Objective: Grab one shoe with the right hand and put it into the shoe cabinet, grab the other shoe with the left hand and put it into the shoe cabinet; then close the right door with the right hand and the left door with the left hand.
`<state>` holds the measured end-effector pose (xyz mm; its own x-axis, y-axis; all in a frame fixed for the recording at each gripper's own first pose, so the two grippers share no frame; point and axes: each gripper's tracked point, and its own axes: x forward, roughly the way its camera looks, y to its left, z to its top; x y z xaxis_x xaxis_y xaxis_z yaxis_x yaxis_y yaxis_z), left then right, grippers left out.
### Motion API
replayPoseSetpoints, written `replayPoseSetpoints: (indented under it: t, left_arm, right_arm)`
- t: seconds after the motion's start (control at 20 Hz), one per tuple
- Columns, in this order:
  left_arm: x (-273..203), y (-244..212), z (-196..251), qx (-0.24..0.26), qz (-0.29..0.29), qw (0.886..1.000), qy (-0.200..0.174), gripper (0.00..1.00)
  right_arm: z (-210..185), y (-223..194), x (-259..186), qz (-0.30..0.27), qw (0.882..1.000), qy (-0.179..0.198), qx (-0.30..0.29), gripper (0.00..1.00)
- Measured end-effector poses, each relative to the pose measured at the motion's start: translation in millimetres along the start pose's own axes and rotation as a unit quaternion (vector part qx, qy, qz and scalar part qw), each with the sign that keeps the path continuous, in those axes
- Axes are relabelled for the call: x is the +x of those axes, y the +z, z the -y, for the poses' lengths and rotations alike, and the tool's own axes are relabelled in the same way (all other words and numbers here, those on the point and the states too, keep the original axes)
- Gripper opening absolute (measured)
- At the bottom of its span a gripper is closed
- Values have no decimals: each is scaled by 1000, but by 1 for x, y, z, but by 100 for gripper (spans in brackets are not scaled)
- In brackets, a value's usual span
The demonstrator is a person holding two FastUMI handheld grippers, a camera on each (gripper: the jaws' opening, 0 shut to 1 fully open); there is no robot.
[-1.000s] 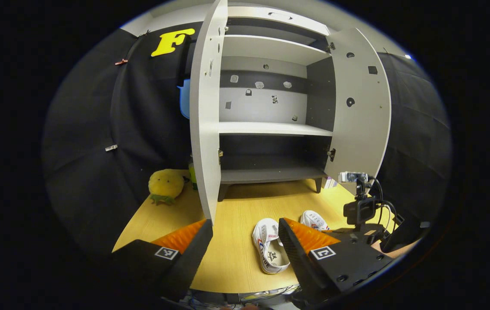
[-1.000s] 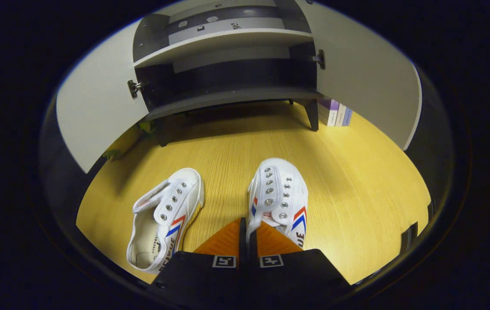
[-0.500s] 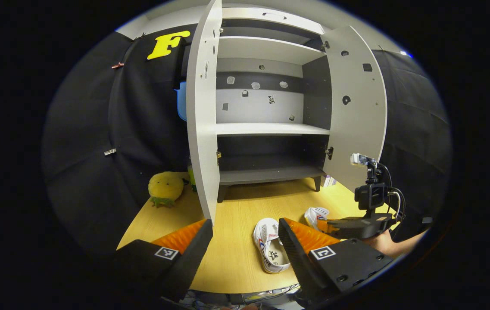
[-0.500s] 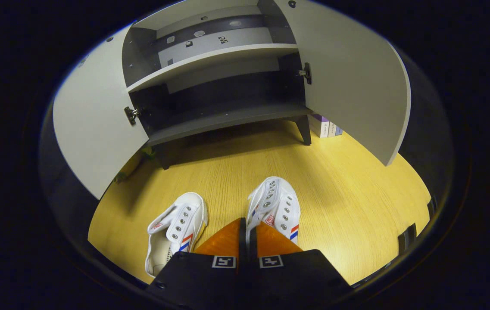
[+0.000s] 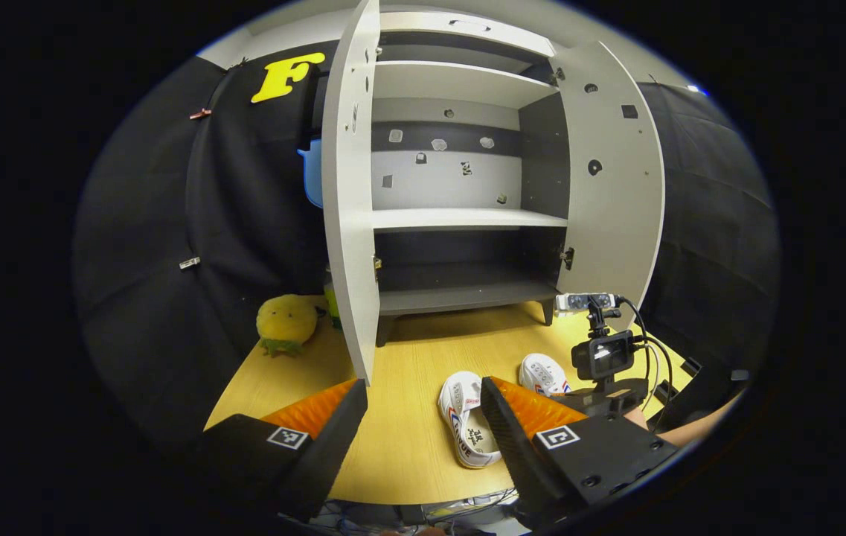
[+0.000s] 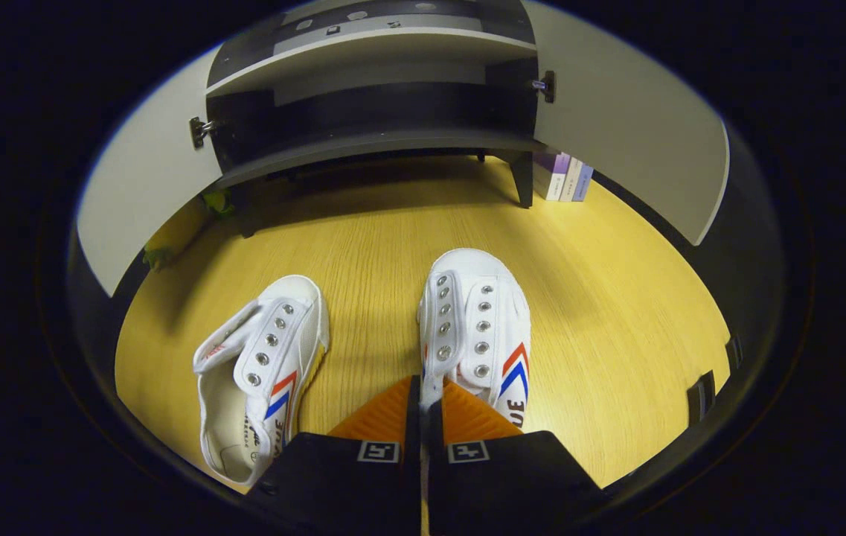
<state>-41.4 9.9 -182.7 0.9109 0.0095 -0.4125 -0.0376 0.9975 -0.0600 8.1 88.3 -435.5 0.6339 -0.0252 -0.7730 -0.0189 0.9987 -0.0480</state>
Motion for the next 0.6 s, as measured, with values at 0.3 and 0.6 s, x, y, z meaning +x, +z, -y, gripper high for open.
replayPoseSetpoints:
  t: [0.3,0.6]
  left_arm:
    - [-3,-9,-6,-7,-10,1000,3,95]
    - [-2,-15,-12,-7,-18,1000,6,95]
  right_arm:
    - [-12,5,5,22,999,21,17,5]
    - [-8,13,-5,35,998,52,-10,5]
